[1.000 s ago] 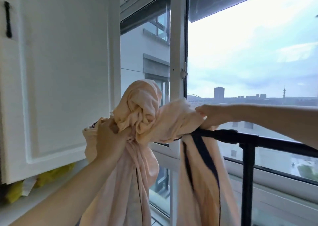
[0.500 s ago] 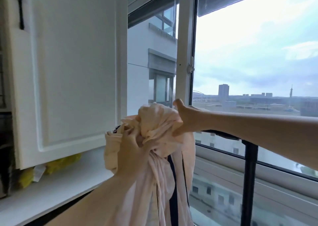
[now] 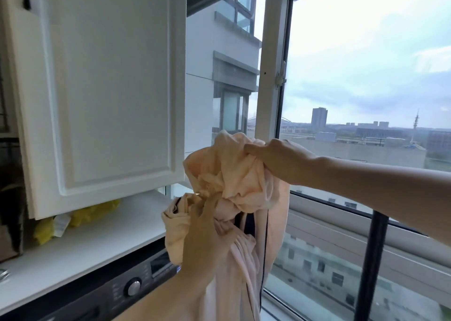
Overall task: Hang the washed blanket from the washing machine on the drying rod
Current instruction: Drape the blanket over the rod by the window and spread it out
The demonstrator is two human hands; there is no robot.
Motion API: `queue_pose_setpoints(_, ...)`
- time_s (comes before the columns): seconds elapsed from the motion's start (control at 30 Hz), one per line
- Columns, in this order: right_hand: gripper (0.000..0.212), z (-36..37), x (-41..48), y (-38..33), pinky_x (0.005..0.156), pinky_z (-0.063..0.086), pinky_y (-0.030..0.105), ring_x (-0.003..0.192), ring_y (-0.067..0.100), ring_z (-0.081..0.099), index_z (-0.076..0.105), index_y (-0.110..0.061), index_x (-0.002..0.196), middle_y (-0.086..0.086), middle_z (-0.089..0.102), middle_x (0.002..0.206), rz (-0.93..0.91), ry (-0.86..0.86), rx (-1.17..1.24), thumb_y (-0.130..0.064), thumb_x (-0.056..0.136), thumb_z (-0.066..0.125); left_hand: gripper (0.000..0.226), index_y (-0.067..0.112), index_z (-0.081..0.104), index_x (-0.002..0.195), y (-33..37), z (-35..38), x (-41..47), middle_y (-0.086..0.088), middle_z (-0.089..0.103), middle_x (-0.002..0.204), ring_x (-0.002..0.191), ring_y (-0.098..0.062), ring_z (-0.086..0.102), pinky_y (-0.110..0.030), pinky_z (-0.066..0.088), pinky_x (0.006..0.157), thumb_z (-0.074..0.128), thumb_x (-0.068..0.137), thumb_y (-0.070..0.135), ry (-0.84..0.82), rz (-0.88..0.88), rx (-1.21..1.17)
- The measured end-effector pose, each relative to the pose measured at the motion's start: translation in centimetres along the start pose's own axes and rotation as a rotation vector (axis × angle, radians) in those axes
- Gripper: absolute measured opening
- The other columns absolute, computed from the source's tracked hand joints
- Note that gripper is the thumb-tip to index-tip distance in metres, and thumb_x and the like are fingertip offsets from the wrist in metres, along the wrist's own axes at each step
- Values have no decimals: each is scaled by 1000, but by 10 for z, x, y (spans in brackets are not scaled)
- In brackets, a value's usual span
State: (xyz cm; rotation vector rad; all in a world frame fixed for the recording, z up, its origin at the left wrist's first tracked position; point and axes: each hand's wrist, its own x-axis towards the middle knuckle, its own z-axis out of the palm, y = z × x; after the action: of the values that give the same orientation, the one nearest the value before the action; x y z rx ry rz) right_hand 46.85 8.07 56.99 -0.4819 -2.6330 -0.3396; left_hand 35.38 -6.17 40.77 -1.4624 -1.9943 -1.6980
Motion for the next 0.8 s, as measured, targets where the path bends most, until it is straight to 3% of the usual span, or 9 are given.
queue_pose_setpoints(0.07, 39, 1, -2, -2, 77, 55, 40, 81, 22, 65, 61, -31, 103, 2, 65, 88, -4, 14, -88, -61, 93, 38, 76, 48, 33, 132, -15, 1, 0, 8, 41, 128, 107, -8, 48, -11, 37, 80, 72, 74, 19, -14, -44, -48)
queue_pose_setpoints(0.13, 24, 1, -6, -6, 77, 56, 40, 82, 23, 65, 46, -38, 121, 3, 63, 94, -23, 8, -194, -45, 100, 38, 79, 52, 29, 129, -30, 0, 1, 13, 47, 118, 96, -2, 53, -17, 40, 76, 77, 72, 25, -25, -109, -97)
queue_pose_setpoints(0.2, 27, 1, -11, -12, 76, 57, 39, 86, 23, 65, 38, -41, 128, 2, 63, 102, -45, 51, -205, -38, 102, 38, 79, 50, 30, 127, -46, 0, 2, 18, 50, 113, 98, 5, 53, -19, 43, 79, 80, 69, 30, -48, -149, -144)
queue_pose_setpoints(0.27, 35, 4, -13, -17, 76, 57, 39, 88, 25, 65, 35, -36, 136, 5, 60, 105, -51, 86, -269, -34, 101, 40, 77, 46, 32, 127, -59, 0, 4, 18, 52, 110, 102, 0, 55, -21, 44, 82, 80, 69, 32, -80, -174, -160)
queue_pose_setpoints(0.33, 45, 10, -15, -22, 75, 56, 39, 89, 27, 63, 30, -30, 141, 9, 56, 108, -1, 85, -347, -31, 99, 45, 73, 46, 32, 123, -67, -1, 5, 16, 51, 107, 98, 3, 53, -15, 41, 77, 80, 70, 33, -107, -171, -160)
queue_pose_setpoints(0.47, 57, 16, -17, -37, 89, 51, 41, 107, 29, 56, 26, -24, 143, 12, 50, 125, 199, 79, -418, -27, 94, 53, 71, 45, 28, 122, -83, -6, 7, 18, 46, 103, 92, 4, 49, -9, 37, 69, 77, 73, 29, -204, -169, -154)
queue_pose_setpoints(0.6, 54, 27, -19, -59, 102, 38, 51, 122, 36, 46, 40, -16, 141, 14, 47, 138, 309, 229, -532, -21, 88, 53, 75, 44, 27, 130, -107, -11, 3, 10, 48, 111, 96, -5, 54, -23, 45, 77, 70, 70, 28, -307, -173, -178)
queue_pose_setpoints(0.8, 47, 69, -46, -105, 94, 45, 50, 113, 36, 45, 49, -6, 125, 12, 42, 136, 479, 352, -312, -3, 78, 52, 84, 38, 20, 140, -127, -27, -13, 10, 54, 101, 83, -7, 60, -25, 49, 71, 72, 76, 17, -422, -141, -247)
